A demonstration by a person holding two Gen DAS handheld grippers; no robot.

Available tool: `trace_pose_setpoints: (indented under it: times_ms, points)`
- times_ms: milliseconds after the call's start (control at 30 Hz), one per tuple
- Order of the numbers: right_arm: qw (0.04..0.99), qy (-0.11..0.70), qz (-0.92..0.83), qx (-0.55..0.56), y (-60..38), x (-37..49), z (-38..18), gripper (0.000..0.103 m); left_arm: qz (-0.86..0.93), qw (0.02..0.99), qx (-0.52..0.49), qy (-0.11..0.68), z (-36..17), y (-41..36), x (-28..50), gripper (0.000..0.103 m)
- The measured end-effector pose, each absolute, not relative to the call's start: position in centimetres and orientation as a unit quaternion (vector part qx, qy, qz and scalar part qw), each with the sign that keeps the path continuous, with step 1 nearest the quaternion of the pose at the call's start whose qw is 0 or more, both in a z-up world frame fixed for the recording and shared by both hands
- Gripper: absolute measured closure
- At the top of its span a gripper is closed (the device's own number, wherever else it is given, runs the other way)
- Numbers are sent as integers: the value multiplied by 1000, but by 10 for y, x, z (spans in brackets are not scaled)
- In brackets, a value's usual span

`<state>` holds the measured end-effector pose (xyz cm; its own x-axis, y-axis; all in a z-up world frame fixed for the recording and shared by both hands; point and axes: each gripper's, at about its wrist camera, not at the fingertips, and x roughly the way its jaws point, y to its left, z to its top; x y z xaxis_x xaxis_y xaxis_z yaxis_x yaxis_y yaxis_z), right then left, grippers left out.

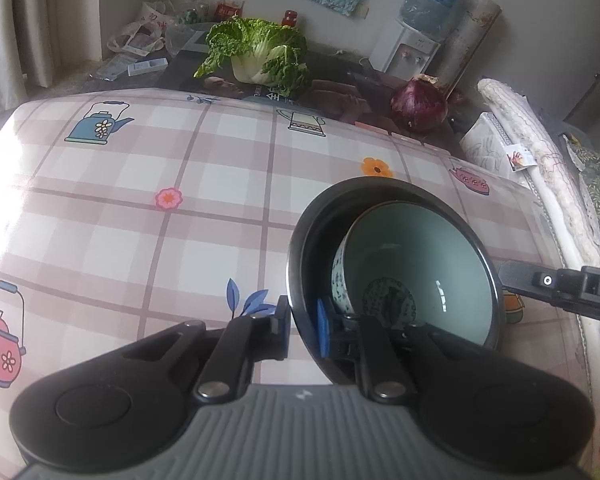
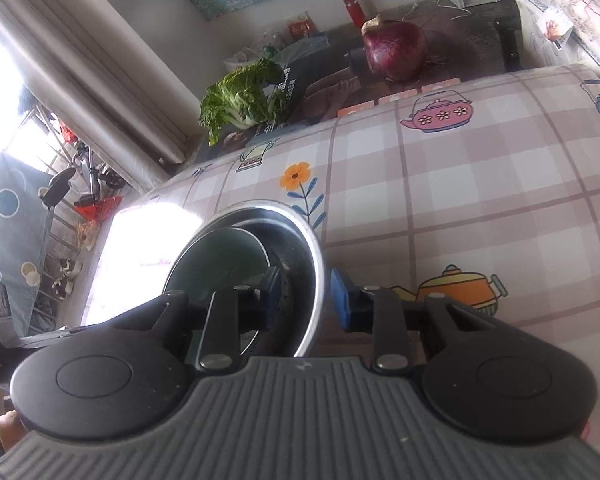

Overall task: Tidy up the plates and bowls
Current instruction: 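Lift the steel basin with the teal bowl and carry it over the plate stack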

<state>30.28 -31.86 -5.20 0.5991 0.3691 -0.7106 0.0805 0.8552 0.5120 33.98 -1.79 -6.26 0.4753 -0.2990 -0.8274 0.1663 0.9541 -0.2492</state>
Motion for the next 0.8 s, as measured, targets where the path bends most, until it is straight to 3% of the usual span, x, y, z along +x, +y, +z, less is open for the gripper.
trace_pose_setpoints:
  times_ms: [233, 433, 800]
  points:
    - [849, 460, 80, 247, -319, 309, -64, 80, -132, 854, -70, 498, -65, -20, 342, 89]
    - [839, 471, 90, 256, -314, 319, -81, 89, -129, 854, -71, 499, -67, -21, 344, 89]
    - [826, 474, 89, 293, -307, 324, -99, 93, -130, 851, -98, 499, -72, -16, 345, 90]
